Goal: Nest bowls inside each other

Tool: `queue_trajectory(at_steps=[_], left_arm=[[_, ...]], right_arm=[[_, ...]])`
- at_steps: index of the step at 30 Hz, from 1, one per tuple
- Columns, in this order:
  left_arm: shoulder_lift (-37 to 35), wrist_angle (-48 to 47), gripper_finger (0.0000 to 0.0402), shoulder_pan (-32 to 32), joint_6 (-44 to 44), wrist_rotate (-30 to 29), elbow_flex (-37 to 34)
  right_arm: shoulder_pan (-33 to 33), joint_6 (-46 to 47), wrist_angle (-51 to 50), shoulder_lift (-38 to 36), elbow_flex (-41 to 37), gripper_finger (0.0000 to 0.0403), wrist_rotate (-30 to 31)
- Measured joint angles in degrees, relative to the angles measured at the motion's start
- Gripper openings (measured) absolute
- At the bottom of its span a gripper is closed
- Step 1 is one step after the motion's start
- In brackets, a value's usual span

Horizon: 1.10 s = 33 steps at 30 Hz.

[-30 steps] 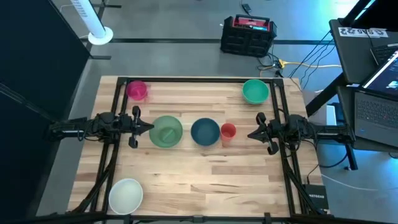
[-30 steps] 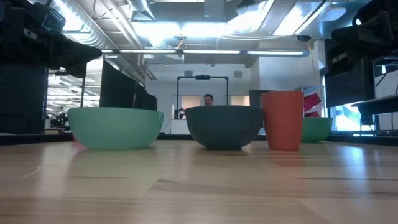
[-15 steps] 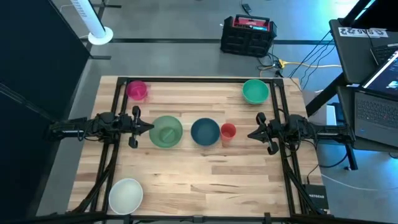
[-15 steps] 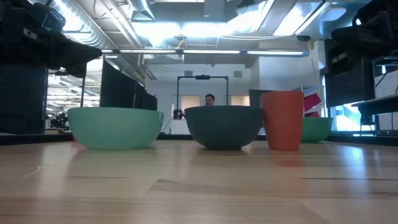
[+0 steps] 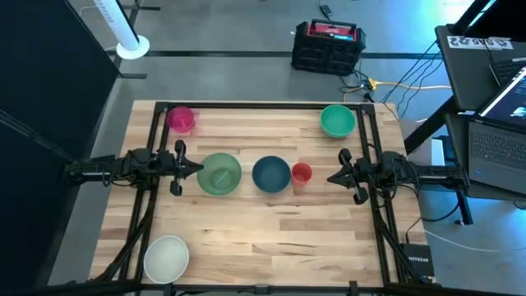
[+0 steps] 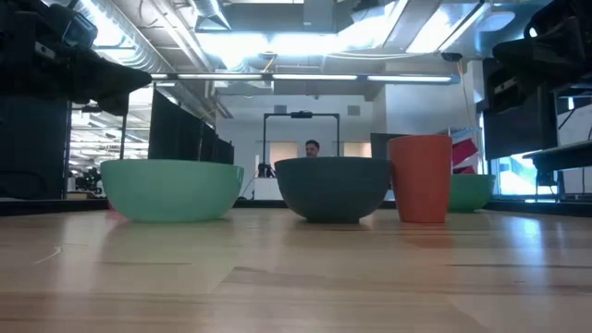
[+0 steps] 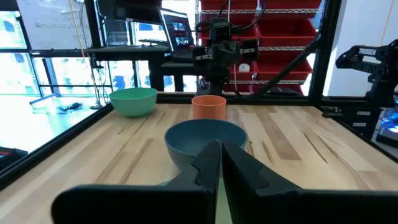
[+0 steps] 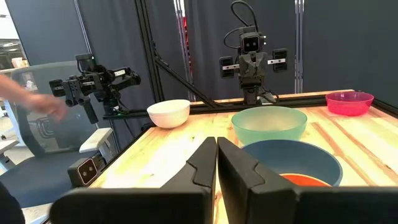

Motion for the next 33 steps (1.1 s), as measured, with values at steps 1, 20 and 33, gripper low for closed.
queue_trajectory(at_steps=[1,20,33], left_arm=[[-0.02,-0.02,0.0000,0.02,0.00,0.00,-0.02],[0.00,0.00,0.0000,0.21,1.20,0.00,0.00],[-0.02,2.31,0.0000,0.24,-5.34,0.00,0.01]], right_arm=[[0.00,0.00,0.00,0.00,0.00,0.0001,0.00],[0.00,0.00,0.00,-0.02,0.00,0.0001,0.00],[0.00,0.00,0.00,0.00,-0.01,0.0001,0.00]])
